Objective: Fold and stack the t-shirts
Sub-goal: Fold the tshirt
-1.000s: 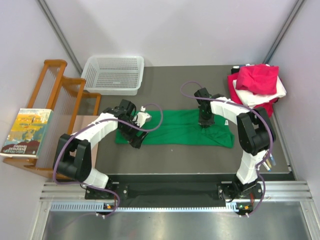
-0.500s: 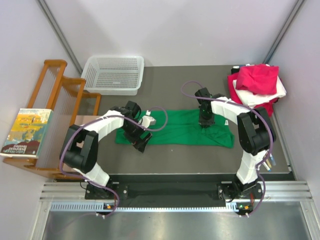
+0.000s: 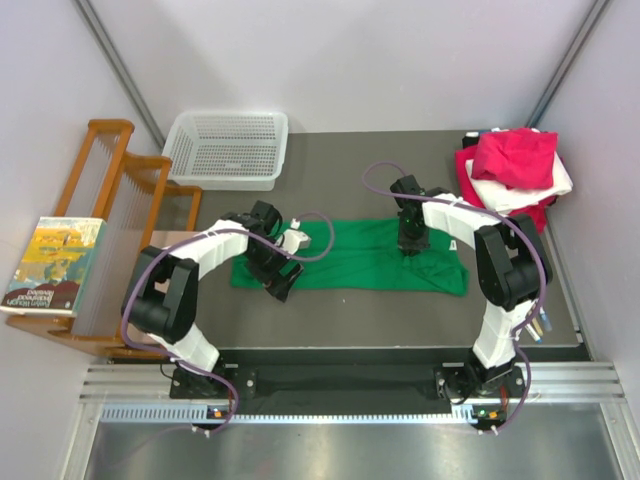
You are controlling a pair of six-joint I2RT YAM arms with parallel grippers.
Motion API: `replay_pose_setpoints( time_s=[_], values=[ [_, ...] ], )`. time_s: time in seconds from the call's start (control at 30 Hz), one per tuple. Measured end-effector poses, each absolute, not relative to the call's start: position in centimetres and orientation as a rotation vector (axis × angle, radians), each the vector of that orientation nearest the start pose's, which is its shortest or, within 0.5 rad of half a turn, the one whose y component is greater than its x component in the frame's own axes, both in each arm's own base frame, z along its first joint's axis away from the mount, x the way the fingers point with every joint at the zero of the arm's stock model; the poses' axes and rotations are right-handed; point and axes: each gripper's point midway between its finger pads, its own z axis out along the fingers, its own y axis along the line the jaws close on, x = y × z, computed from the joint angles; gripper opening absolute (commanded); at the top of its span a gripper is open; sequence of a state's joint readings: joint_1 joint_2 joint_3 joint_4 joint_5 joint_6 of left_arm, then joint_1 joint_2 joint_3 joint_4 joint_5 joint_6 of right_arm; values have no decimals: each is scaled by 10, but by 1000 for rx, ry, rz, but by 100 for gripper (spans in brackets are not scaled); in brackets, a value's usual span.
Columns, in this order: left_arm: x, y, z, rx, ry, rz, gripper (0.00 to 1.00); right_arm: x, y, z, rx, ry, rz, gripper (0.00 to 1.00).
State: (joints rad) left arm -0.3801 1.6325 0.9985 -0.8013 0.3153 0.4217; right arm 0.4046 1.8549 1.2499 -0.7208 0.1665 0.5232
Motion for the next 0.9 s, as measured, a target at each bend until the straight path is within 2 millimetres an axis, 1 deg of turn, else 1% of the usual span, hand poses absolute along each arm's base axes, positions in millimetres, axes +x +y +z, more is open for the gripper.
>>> replay_pose_setpoints(
  time_s=[0.17,0.33,0.6,0.7,0.8,0.9],
  values=[
    [241,-127,30,1159,2712,-415,99,330,132,25,199,2842,-52,1],
    [245,-122,30,1149,2716,-379,99,330,132,24,197,2839,-47,1],
    [263,-124,42,1137,2672,-335,99,331,133,24,189,2838,-43,1],
    [268,-122,43,1131,2662,-312,99,331,133,24,190,2835,-40,1],
    [272,-118,43,1116,2660,-292,99,331,133,24,189,2835,-39,1],
    [279,-109,43,1086,2661,-268,99,331,133,24,189,2835,-39,1]
  ],
)
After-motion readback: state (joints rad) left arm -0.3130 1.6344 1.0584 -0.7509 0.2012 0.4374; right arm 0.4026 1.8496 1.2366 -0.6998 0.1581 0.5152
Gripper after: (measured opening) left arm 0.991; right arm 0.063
